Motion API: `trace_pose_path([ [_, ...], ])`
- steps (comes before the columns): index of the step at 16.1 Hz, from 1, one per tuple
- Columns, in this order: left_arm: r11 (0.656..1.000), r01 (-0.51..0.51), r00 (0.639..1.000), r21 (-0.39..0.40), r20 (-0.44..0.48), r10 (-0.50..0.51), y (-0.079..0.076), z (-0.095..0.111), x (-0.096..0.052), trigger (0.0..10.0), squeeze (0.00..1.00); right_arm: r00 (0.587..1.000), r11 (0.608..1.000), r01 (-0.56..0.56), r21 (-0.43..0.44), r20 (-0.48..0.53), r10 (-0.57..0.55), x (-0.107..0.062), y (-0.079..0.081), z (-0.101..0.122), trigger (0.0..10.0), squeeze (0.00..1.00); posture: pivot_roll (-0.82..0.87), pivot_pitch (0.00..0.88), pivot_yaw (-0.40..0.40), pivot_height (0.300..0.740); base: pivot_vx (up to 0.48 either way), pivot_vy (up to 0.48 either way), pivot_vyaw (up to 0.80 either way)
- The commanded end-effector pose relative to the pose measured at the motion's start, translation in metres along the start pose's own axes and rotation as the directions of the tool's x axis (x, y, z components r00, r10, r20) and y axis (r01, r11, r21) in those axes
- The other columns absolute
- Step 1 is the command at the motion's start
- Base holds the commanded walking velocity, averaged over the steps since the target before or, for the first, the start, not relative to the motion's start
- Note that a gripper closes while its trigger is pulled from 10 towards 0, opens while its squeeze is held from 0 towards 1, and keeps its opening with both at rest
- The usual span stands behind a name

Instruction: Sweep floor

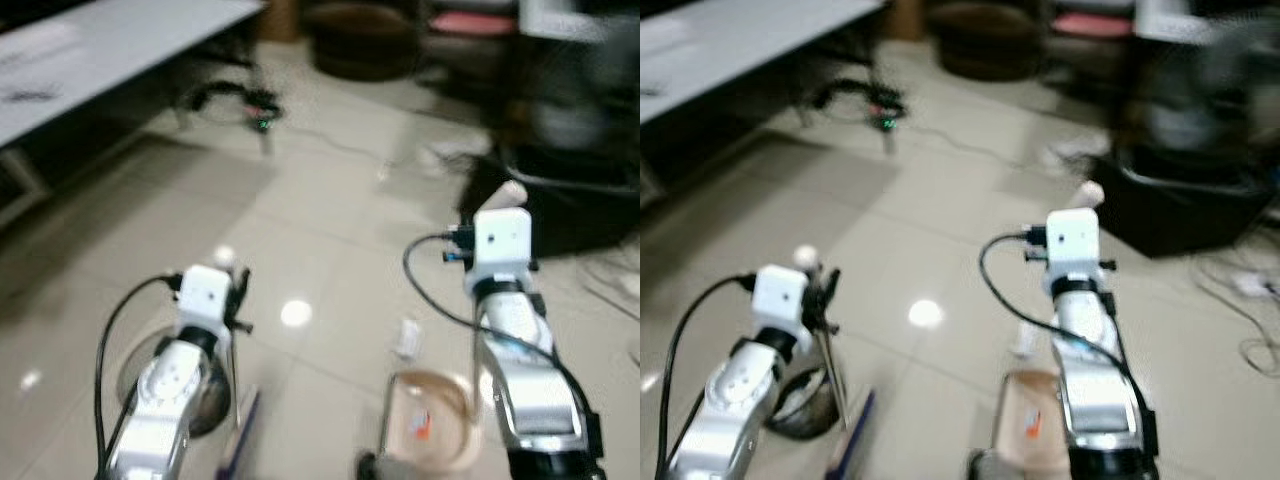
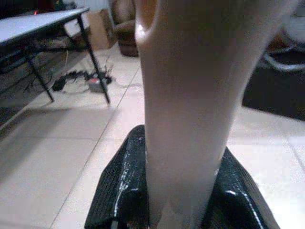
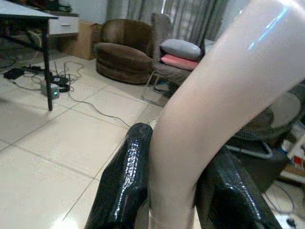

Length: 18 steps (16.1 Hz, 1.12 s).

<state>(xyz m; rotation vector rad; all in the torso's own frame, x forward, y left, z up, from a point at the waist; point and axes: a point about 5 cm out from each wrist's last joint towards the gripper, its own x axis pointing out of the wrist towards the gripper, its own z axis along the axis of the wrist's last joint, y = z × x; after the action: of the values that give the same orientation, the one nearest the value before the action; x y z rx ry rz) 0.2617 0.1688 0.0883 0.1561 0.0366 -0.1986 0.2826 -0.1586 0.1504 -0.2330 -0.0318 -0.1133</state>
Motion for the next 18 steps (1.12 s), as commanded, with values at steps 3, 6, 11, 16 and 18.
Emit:
trace_pose_path([
  [3,1.0,-0.012,0.995,0.007,0.101,0.011,0.0,0.021,0.008,10.0,0.0,1.0,1.0,-0.002,0.023,0.021,0.001,0.0,-0.001,0.008,10.0,0.0,-0.04,0.04,0.062,0.74,0.0,0.0,-0.8],
  [6,1.0,-0.002,0.989,-0.008,0.15,0.003,-0.005,0.032,0.013,10.0,0.0,1.0,0.999,0.01,0.034,0.01,-0.01,-0.001,-0.002,0.006,10.0,0.0,-0.04,0.041,0.064,0.74,0.204,0.0,-0.8],
  [11,1.0,0.016,0.988,-0.006,0.154,-0.015,-0.01,0.033,0.019,10.0,0.0,0.999,0.999,0.031,0.039,0.013,-0.032,-0.001,-0.004,0.007,10.0,0.0,-0.04,0.047,0.071,0.74,0.404,0.0,-0.8],
  [16,1.0,-0.002,0.988,0.007,0.157,0.001,-0.007,0.035,0.022,10.0,0.0,0.998,1.0,0.024,-0.016,0.052,-0.024,0.001,-0.004,0.009,10.0,0.0,-0.04,0.05,0.078,0.74,0.422,0.0,-0.26],
  [18,1.0,-0.006,0.988,0.011,0.156,0.004,-0.007,0.035,0.023,10.0,0.0,0.998,1.0,0.01,-0.014,0.061,-0.009,0.001,-0.003,0.009,10.0,0.0,-0.04,0.051,0.079,0.74,0.422,0.0,0.0],
])
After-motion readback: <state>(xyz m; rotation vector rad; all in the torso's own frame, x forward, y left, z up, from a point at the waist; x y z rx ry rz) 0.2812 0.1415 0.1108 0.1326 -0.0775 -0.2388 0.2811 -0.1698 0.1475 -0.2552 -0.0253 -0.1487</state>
